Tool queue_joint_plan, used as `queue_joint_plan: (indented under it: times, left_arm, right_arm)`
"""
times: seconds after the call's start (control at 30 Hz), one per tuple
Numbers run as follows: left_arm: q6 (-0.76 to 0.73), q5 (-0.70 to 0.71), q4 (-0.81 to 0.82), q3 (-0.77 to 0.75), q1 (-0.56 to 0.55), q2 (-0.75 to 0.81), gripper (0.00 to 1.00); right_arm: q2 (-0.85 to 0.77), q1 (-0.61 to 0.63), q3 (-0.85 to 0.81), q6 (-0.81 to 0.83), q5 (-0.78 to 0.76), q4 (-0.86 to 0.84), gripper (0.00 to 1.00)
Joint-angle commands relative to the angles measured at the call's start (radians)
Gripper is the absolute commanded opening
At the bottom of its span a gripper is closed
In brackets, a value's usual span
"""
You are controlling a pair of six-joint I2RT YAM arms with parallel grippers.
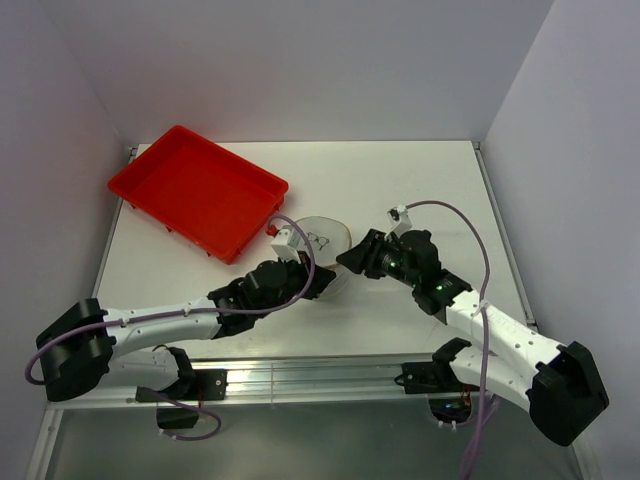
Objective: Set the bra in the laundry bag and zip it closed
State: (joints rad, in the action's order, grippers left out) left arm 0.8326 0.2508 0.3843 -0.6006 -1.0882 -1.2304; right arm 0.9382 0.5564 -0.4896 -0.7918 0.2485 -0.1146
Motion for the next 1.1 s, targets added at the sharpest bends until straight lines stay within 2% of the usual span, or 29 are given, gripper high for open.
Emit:
queue_joint_plan:
  times: [0.0,0.03,0.07,0.1,0.3,0.67,0.83,1.07]
  left_arm:
    - [-0.009,-0.016,0.057,-0.038,-0.010,-0.001,0.00]
    - [-0.009,-0.015,0.056,-0.034,-0.010,-0.001,0.00]
    - [-0.010,-0.015,0.048,-0.036,-0.010,0.000,0.00]
    - [-0.013,-0.013,0.042,-0.036,-0.010,0.002,0.00]
    - [-0.044,0.028,-0.027,-0.030,-0.009,0.035,0.00]
    - [-0.055,0.182,-0.298,-0.001,0.034,0.192,0.00]
    - [-0.036,0.266,-0.402,0.001,0.042,0.203,0.00]
    - [-0.052,0.318,-0.424,-0.047,0.044,0.213,0.00]
  right_arm:
    - [0.024,0.005,-0.041,-0.004,-0.008,-0.049,0.47]
    - [0.034,0.005,-0.044,-0.003,-0.012,-0.048,0.37]
    - [0.039,0.005,-0.047,-0.001,-0.020,-0.046,0.33]
    - [0.042,0.005,-0.047,-0.001,-0.029,-0.046,0.24]
    - [0.047,0.004,-0.064,0.026,-0.100,-0.022,0.00]
    - [0.108,-0.095,-0.116,0.088,-0.130,-0.010,0.00]
    - [0.145,-0.112,-0.126,0.098,-0.112,-0.028,0.00]
    - [0.163,-0.112,-0.121,0.103,-0.083,-0.037,0.00]
